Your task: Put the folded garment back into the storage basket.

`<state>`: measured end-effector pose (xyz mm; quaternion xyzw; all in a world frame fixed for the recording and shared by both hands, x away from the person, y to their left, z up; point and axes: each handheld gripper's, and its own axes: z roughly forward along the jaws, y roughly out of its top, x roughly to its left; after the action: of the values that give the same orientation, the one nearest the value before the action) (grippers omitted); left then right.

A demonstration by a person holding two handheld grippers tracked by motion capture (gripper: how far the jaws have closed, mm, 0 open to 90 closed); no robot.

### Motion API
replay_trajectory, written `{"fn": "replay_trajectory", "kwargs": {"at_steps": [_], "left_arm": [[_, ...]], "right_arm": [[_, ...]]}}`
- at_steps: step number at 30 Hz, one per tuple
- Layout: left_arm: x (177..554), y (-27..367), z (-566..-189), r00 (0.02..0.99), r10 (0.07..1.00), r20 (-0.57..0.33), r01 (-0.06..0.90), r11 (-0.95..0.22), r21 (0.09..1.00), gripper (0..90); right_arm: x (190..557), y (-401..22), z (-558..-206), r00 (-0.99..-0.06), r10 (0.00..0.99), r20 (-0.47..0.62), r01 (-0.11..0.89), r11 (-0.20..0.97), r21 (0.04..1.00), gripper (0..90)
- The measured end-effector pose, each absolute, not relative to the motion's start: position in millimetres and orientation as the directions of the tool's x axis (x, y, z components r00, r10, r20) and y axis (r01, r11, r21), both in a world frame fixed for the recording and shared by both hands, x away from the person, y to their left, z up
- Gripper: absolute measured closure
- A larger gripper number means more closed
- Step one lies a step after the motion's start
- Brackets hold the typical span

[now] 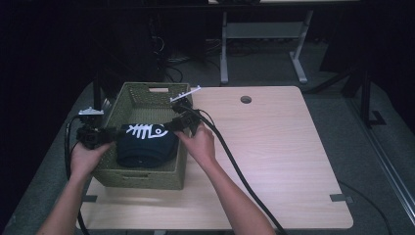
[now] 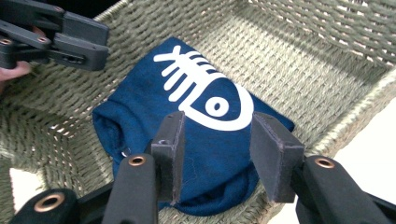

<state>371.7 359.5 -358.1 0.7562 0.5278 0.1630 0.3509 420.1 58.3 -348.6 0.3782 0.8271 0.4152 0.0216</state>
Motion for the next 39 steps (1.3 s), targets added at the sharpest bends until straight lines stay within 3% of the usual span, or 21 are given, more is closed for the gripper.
{"fn": "replay_trajectory", "kwargs": {"at_steps": [14,24,39], "left_arm": [[361,360,-344,0.414,0.897,-0.157,0.639,-0.163,0.752,49.8],[354,349,-339,0.434,0.884,-0.176,0.613,-0.146,0.776,43.1],[344,329,-328,0.487,0.854,-0.181,0.573,-0.156,0.805,33.6]], "right_arm": [[419,39,-339,-0.724,0.599,0.342,0.614,0.331,0.717,51.1],[420,16,-334,-0.734,0.541,0.411,0.625,0.303,0.719,43.4],[417,-13,-324,-0.754,0.503,0.423,0.610,0.297,0.734,35.7]]}}
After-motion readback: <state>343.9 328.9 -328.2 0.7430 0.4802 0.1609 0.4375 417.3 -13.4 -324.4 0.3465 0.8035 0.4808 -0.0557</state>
